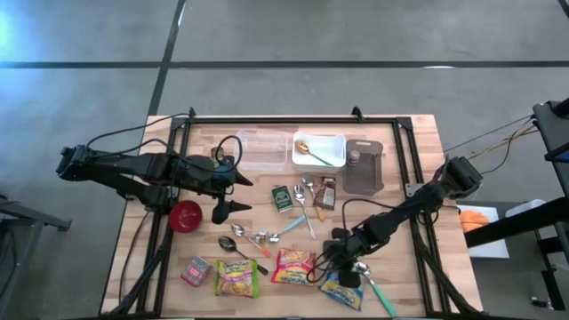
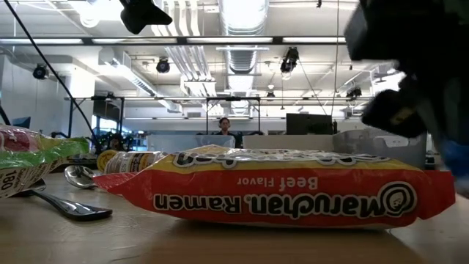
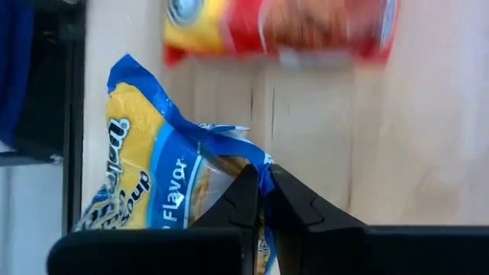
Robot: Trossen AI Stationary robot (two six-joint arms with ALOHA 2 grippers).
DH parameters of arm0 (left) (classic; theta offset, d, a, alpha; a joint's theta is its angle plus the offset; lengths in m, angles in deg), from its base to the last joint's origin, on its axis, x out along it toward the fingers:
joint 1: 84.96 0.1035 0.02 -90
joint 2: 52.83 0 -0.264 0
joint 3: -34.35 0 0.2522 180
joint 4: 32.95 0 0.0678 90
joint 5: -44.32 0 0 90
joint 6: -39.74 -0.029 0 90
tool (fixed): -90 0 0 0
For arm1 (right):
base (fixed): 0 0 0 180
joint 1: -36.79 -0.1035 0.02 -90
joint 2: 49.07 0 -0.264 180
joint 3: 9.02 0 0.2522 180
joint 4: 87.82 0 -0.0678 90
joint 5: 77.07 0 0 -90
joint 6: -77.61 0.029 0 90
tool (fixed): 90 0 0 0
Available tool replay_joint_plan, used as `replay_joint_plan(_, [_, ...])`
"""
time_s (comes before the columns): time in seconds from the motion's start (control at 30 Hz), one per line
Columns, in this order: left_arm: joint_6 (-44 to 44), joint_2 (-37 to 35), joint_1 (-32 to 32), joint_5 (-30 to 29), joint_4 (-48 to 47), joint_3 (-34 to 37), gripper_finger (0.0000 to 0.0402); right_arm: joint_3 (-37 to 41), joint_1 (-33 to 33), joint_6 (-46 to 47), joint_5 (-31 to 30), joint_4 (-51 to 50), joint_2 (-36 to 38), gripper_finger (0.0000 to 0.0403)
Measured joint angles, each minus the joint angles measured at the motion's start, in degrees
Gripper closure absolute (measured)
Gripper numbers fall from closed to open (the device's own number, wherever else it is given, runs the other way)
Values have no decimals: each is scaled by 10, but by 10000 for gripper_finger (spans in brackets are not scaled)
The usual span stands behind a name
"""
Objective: Pick & Place Food Item
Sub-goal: Put the blue noodle pack into the transparent bin
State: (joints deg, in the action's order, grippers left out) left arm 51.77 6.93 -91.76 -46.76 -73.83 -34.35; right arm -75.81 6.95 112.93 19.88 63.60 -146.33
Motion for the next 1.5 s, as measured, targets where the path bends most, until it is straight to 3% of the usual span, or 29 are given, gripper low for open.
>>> replay_joint_plan(0.4, [1,0,0,0,7,0,47,-97,-4,-45,-97,-153,15,392])
replay_joint_plan(0.6, [114,0,0,0,6,0,47,-138,-13,-46,-158,-232,37,392])
replay_joint_plan(0.73, [122,0,0,0,11,0,47,-152,-22,-40,-208,-270,61,392])
replay_joint_plan(1.1, [120,0,0,0,29,0,47,-151,-48,-20,-320,-301,140,392])
replay_joint_plan(1.37, [112,7,0,0,89,0,47,-147,-35,-15,-458,-301,166,392])
replay_joint_plan(1.5, [81,21,0,-7,103,0,47,-149,-19,21,-496,-294,169,392])
